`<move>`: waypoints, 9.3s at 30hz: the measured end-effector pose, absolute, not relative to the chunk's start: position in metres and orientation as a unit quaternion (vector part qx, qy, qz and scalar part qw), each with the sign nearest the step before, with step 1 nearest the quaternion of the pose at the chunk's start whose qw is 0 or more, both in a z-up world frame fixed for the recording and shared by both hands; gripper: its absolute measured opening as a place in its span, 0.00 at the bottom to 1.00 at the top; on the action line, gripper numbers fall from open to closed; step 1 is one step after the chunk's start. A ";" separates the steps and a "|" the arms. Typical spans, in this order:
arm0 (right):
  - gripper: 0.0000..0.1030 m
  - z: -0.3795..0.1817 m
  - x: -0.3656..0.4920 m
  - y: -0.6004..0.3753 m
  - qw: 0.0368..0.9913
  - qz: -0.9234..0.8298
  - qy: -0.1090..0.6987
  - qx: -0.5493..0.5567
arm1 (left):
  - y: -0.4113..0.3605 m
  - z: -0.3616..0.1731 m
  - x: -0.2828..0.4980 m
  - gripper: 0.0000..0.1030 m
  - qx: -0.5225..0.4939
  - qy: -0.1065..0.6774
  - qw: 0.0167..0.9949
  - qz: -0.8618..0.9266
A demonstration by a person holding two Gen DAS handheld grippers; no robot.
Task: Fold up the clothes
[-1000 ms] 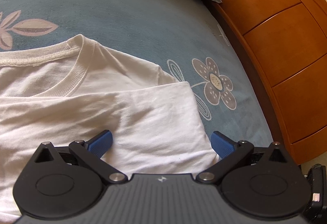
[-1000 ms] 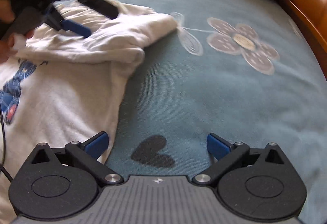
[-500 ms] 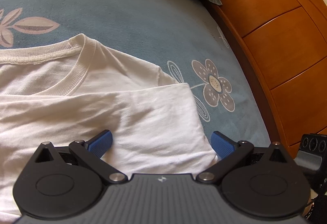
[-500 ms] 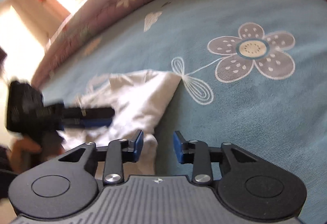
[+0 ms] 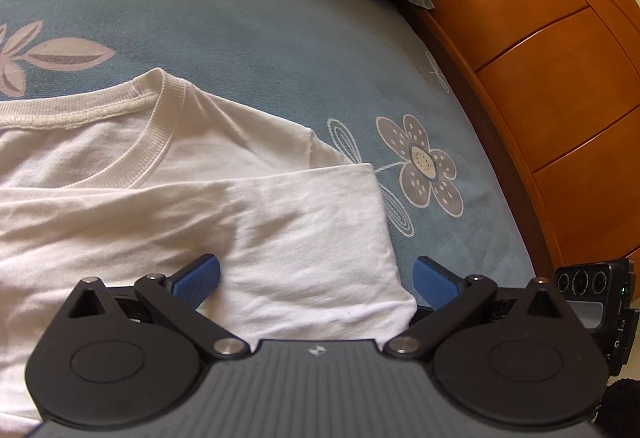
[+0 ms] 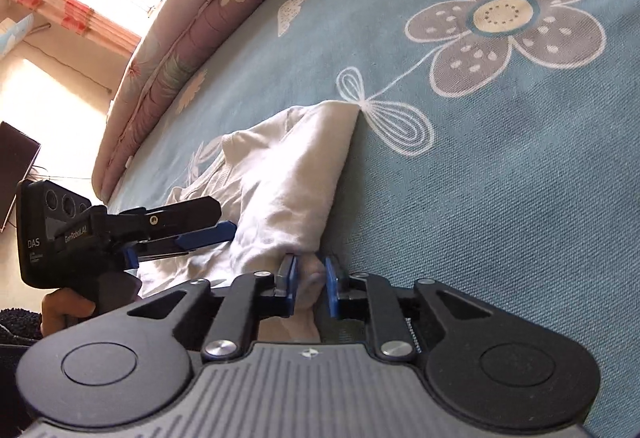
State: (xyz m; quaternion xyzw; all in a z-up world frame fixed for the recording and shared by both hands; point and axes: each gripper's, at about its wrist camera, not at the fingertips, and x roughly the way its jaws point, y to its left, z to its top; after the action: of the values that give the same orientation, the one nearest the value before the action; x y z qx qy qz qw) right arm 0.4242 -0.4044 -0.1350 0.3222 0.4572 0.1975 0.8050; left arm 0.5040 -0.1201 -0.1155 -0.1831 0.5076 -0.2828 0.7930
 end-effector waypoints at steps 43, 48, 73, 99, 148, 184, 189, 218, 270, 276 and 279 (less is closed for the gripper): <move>0.10 -0.150 0.483 -0.414 0.786 0.210 0.417 0.406 | -0.106 -0.109 0.493 0.99 -0.192 0.513 0.788 -0.281; 0.10 -0.131 0.499 -0.411 0.822 0.204 0.408 0.342 | -0.106 -0.111 0.495 0.99 -0.195 0.507 0.792 -0.279; 0.41 -0.128 0.415 -0.441 0.796 0.234 0.433 0.352 | -0.128 -0.089 0.515 0.99 -0.195 0.498 0.772 -0.343; 0.00 -0.119 0.393 -0.354 0.840 0.126 0.466 0.248 | -0.170 -0.112 0.536 0.99 -0.157 0.529 0.747 -0.370; 0.23 -0.091 0.415 -0.291 0.905 0.124 0.405 0.031 | -0.042 -0.107 0.454 0.99 0.072 0.484 0.852 -0.187; 0.45 -0.090 0.422 -0.230 0.890 0.127 0.434 -0.061 | 0.038 -0.114 0.443 0.96 0.056 0.493 0.845 -0.199; 0.48 -0.087 0.427 -0.211 0.890 0.148 0.427 -0.054 | 0.040 -0.117 0.445 0.96 0.058 0.493 0.848 -0.187; 0.93 -0.110 0.277 -0.232 0.798 0.283 0.515 -0.135 | 0.044 -0.121 0.281 1.00 0.133 0.554 0.798 -0.199; 1.00 -0.123 0.201 -0.219 0.890 0.180 0.409 -0.090 | 0.024 -0.129 0.190 1.00 0.077 0.437 0.888 -0.121; 1.00 -0.126 0.196 -0.219 0.899 0.166 0.399 -0.078 | 0.021 -0.131 0.187 1.00 0.054 0.439 0.893 -0.083; 1.00 -0.125 0.195 -0.218 0.900 0.162 0.398 -0.078 | 0.020 -0.132 0.184 1.00 0.053 0.434 0.896 -0.079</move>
State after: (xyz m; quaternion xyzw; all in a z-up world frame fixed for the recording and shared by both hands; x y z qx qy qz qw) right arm 0.1954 -0.2177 -0.1255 -0.0778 0.3978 0.1618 0.8997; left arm 0.1836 0.0204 -0.1316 0.0526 0.4337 -0.0790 0.8960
